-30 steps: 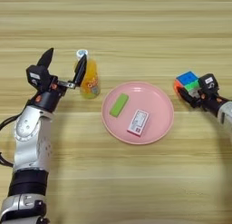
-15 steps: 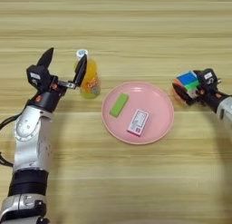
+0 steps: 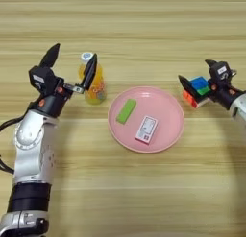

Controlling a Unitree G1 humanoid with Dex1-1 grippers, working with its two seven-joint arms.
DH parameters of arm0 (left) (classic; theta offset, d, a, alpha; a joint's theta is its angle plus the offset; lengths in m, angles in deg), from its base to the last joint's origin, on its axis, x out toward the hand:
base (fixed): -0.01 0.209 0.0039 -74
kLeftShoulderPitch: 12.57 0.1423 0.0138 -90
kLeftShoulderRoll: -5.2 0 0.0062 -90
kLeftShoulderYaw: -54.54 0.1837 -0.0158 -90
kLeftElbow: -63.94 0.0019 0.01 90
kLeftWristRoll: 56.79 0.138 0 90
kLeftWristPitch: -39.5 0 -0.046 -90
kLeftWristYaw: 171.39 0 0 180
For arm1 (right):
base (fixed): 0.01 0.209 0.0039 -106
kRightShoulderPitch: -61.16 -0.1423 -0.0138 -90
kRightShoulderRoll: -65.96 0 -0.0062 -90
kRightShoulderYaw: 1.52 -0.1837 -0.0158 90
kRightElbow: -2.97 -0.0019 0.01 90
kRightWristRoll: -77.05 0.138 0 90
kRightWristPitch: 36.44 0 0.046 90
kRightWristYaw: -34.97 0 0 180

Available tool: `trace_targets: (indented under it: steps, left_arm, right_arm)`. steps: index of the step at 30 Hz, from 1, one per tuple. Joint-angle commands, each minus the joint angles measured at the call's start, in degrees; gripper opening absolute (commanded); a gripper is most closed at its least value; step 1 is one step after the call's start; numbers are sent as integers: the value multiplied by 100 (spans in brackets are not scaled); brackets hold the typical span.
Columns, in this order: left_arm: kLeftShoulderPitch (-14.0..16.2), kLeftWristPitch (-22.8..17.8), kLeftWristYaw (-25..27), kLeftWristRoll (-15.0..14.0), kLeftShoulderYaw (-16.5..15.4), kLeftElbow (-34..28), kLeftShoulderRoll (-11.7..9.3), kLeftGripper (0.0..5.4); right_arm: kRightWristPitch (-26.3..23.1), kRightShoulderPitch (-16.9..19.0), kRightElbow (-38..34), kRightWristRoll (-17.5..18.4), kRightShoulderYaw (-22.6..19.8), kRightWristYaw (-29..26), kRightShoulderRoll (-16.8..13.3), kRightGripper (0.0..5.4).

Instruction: Move the objects on the table

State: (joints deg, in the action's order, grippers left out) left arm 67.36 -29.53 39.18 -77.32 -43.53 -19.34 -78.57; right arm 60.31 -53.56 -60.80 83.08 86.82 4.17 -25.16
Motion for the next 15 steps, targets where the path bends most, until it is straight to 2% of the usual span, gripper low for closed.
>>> trace_targets:
  steps: [1,4,11,12,15]
  left_arm:
    - [138,-158,120,34,199,-365,-76,540]
    - [271,-283,319,19,396,-567,-161,540]
    - [438,-351,615,278,767,-530,-301,540]
    - [459,-355,648,344,841,-525,-330,540]
    - [463,-531,724,857,1204,-260,-515,540]
  right_arm:
    - [-139,83,-228,46,37,3,42,537]
    - [-178,101,-341,52,52,5,61,537]
    - [-245,127,-497,53,52,30,96,537]
    - [-254,131,-527,54,52,35,100,537]
    - [-224,112,-550,41,56,58,126,537]
